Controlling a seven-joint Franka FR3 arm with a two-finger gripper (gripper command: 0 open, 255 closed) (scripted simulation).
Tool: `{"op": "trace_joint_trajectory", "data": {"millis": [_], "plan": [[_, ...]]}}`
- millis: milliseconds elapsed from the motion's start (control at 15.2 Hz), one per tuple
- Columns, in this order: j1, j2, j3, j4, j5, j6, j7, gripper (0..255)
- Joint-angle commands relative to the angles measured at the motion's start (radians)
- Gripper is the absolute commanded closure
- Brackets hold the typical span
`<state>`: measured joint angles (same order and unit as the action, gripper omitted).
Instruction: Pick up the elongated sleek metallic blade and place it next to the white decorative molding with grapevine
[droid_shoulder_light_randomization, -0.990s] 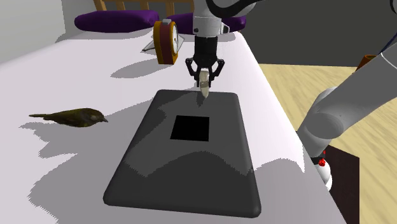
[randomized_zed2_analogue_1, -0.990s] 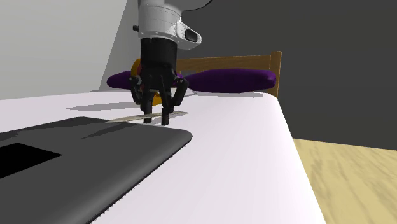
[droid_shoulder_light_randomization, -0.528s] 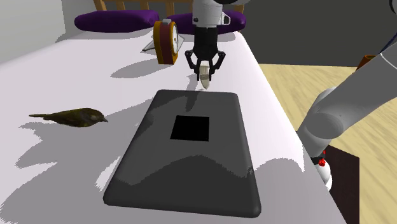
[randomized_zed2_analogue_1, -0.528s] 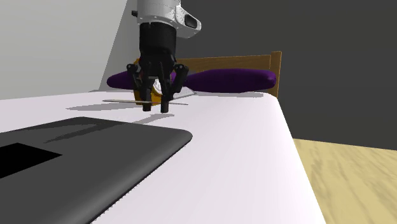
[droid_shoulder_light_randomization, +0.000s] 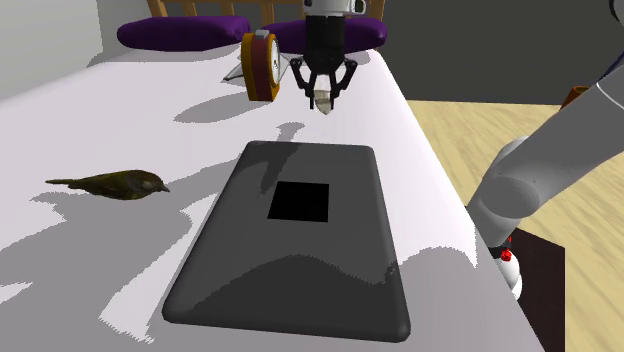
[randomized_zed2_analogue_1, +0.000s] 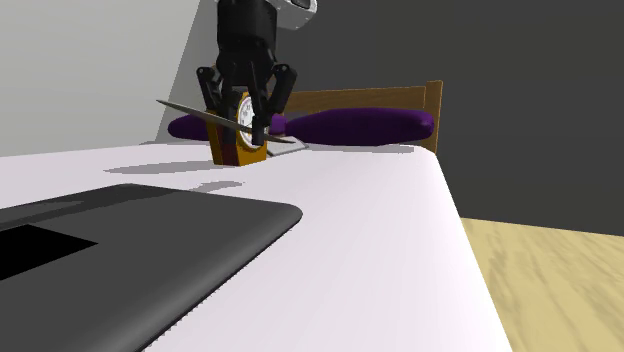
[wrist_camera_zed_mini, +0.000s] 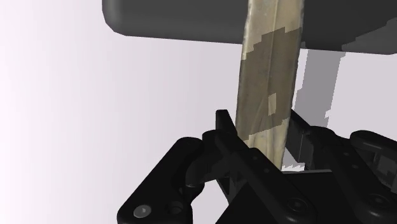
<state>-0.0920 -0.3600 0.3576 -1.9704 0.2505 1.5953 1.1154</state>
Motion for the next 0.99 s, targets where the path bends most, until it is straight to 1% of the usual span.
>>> {"op": "trace_joint_trajectory", "data": {"millis": [0,396,924], "plan": [[-0.001,0.006,-0.001,0.03,-0.003,-0.025,0.004,255],[-0.004,0.026,-0.005,0.127,-0.01,-0.1,0.019,255],[-0.074,0.142,-0.105,0.229,-0.076,-0.119,-0.14,255]]}}
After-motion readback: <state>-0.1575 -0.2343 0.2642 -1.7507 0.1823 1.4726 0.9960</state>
